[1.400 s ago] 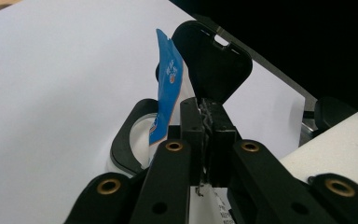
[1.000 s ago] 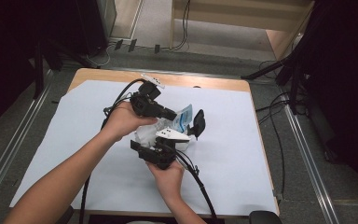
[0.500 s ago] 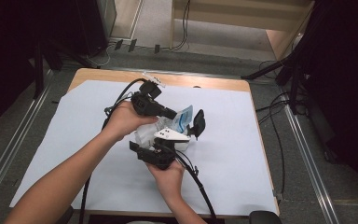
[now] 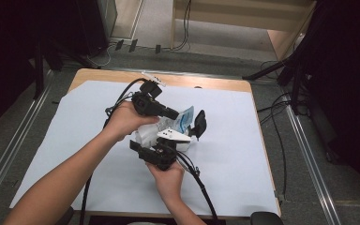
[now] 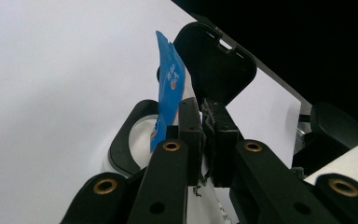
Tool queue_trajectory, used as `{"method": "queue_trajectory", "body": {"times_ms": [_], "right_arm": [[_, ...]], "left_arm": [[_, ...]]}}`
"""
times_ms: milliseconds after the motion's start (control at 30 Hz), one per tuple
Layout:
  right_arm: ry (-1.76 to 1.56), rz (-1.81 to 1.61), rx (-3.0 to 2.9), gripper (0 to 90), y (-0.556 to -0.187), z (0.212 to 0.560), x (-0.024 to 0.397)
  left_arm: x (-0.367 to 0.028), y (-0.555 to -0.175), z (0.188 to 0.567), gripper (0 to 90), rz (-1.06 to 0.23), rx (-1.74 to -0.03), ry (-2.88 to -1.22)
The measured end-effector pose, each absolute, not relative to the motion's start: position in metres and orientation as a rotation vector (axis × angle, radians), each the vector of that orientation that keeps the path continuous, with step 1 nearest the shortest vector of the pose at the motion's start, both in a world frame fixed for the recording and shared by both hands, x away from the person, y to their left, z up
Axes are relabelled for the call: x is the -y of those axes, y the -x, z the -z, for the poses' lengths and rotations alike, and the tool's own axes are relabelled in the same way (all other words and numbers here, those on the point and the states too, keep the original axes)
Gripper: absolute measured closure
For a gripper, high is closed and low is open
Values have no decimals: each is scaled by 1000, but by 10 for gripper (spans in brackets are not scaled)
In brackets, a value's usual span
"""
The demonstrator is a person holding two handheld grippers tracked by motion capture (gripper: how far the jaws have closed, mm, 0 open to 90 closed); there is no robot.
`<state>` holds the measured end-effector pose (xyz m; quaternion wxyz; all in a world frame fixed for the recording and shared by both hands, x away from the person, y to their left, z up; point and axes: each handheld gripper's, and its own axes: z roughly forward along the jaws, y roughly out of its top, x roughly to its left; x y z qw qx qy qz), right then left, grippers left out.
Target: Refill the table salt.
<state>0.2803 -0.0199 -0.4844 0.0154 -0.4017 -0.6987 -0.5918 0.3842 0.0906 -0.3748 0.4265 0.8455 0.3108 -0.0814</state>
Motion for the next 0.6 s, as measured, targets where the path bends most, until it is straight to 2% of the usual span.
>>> {"method": "queue_trajectory", "body": {"times_ms": [400, 600], "right_arm": [[1238, 1805, 2277, 580, -283, 488, 22], [1223, 1789, 2318, 582, -286, 491, 21]], "left_arm": [[-88, -384, 378, 871, 152, -759, -2162], [-89, -381, 378, 900, 126, -742, -2181]]}}
